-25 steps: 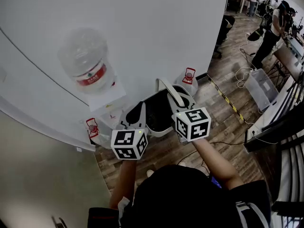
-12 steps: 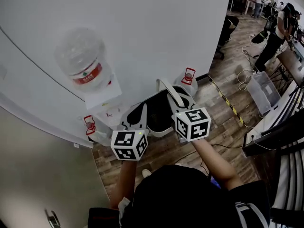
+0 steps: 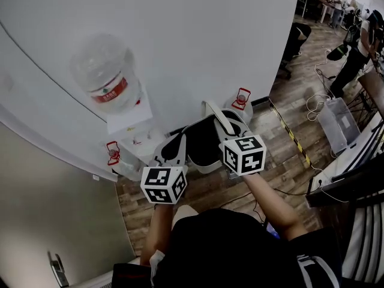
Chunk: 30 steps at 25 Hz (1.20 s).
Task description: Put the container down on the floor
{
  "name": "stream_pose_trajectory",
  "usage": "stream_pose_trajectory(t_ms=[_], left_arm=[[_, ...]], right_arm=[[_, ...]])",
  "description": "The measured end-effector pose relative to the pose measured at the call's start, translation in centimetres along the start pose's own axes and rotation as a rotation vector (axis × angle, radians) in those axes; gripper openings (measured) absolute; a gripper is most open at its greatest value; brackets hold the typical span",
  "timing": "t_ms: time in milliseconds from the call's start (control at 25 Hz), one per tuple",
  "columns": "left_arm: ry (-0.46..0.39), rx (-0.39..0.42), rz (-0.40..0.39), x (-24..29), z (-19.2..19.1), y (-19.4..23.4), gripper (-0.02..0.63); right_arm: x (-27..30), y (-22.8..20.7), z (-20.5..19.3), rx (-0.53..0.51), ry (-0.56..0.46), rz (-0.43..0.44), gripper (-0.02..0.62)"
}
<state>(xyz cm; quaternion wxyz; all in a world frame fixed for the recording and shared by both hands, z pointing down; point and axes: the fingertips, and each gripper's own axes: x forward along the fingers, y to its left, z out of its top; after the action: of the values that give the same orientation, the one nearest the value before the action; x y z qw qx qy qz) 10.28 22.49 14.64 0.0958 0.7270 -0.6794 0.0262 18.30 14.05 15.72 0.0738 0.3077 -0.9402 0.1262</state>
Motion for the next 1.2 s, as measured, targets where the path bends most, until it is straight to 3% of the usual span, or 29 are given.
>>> stream_pose_trajectory(t_ms=[320,680,1200], left_arm=[[-0.009,0.028,0.043,1.2,1.2,1.3,0.015],[-0.005,0.035,0.022,4.6,1.9,3.1,0.015],[0.012,0.036,-0.012,11.2,4.2,10.7,0.015]], right_arm=[[1.5,-1.9,0.1,0.036,-0.002,0.004,0.029],[4.7,-2.8,0.9,0.038,-0.004,0.019,0.029],[14.4,-3.6,3.3,0.055,0.002,-0.004,0.029]])
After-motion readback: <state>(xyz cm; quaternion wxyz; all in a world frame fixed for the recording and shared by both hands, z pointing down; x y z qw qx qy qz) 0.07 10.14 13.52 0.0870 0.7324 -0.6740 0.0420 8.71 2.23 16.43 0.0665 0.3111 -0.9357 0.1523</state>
